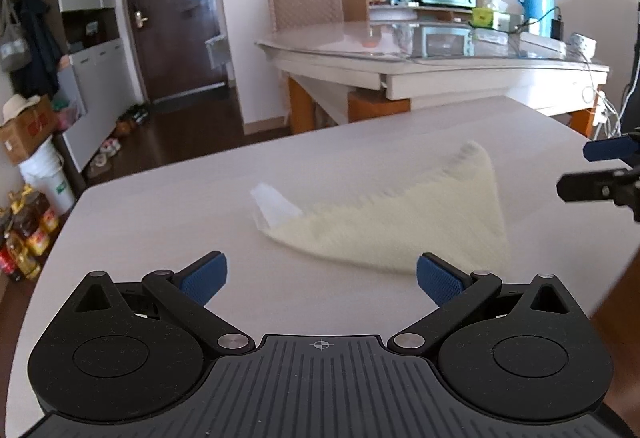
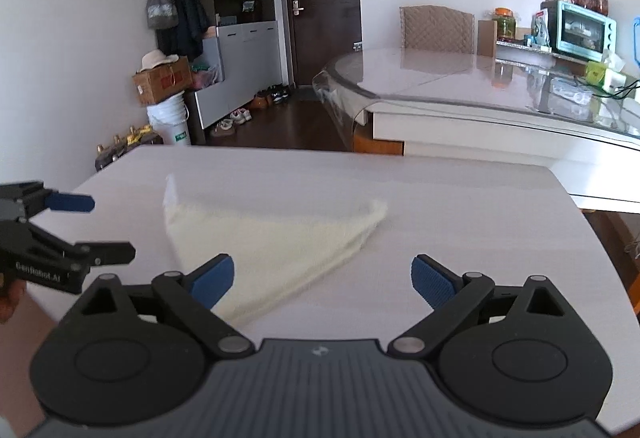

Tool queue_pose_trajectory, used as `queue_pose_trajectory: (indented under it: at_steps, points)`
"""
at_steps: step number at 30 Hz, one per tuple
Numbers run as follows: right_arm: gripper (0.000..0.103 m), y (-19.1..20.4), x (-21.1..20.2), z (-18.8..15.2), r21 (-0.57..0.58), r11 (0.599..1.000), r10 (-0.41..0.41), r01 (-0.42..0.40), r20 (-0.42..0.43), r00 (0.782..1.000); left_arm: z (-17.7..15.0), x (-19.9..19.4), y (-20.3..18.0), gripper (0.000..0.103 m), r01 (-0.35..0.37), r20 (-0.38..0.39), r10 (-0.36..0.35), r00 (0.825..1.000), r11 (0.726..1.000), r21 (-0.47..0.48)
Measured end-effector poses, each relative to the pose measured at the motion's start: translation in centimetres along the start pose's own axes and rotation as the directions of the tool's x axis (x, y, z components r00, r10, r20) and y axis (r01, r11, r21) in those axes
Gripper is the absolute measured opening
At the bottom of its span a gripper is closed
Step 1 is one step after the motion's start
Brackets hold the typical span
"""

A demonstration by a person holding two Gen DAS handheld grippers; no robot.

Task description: Fold towel

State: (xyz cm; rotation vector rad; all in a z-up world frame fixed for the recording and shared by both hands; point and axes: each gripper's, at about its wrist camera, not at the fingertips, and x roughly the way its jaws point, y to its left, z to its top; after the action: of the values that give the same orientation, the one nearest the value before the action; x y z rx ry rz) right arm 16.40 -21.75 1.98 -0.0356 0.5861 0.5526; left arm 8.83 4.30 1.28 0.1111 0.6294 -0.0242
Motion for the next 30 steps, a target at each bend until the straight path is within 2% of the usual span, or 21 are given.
queue_pose_trajectory:
  at_steps: [3,5,9,10,12,13,15,18,23,26,30]
  points:
    - [0.078,-0.7,2.1,0.7,0.028,1.0,-0.002,0.002,-0.017,1.0,0.9,1.8,0.4,0.103,0.015,-0.004,-0.015,1.0,1.0,0.016]
    - [0.066,-1.5,4.5,1.2,0.067,0.998,-0.002,0.005,-0.04,0.999,1.1,3.0,0.5,0.103,0.02,-0.012,-0.019,1.0,0.999,0.029]
    - [0.051,-2.6,7.5,1.6,0.123,0.992,0.006,0.002,-0.068,0.998,1.2,5.3,0.8,0.103,0.051,-0.029,-0.05,0.998,0.997,0.054]
    - [0.042,-2.6,7.7,1.5,0.126,0.992,0.005,0.004,-0.07,0.998,1.1,5.5,0.8,0.103,0.05,-0.03,-0.048,0.998,0.997,0.058]
    - [0.034,-2.9,8.9,1.4,0.133,0.991,0.002,0.01,-0.092,0.996,1.0,6.3,0.9,0.103,0.053,-0.04,-0.051,0.998,0.996,0.068]
    - [0.024,-2.9,9.2,1.3,0.133,0.991,0.002,0.011,-0.096,0.995,1.0,6.5,0.9,0.103,0.059,-0.043,-0.056,0.998,0.996,0.073]
    - [0.014,-3.0,9.6,1.1,0.133,0.991,0.001,0.012,-0.09,0.996,0.8,7.1,0.9,0.103,0.067,-0.048,-0.063,0.997,0.995,0.078]
    - [0.01,-3.0,9.7,1.4,0.119,0.993,0.002,0.007,-0.074,0.997,1.0,8.0,0.9,0.103,0.082,-0.039,-0.079,0.996,0.994,0.071]
    - [0.01,-3.4,9.6,2.3,0.12,0.993,-0.015,0.018,-0.027,1.0,2.2,10.0,1.0,0.103,0.07,-0.023,-0.069,0.997,0.995,0.064]
    - [0.01,-3.3,9.1,2.8,0.116,0.993,-0.011,0.011,-0.002,1.0,2.8,9.8,1.2,0.103,0.05,-0.012,-0.05,0.999,0.997,0.058]
    - [0.009,-1.4,6.2,2.8,0.058,0.993,0.094,-0.099,0.085,0.992,2.5,7.5,2.5,0.103,0.022,0.013,-0.023,1.0,0.999,0.045]
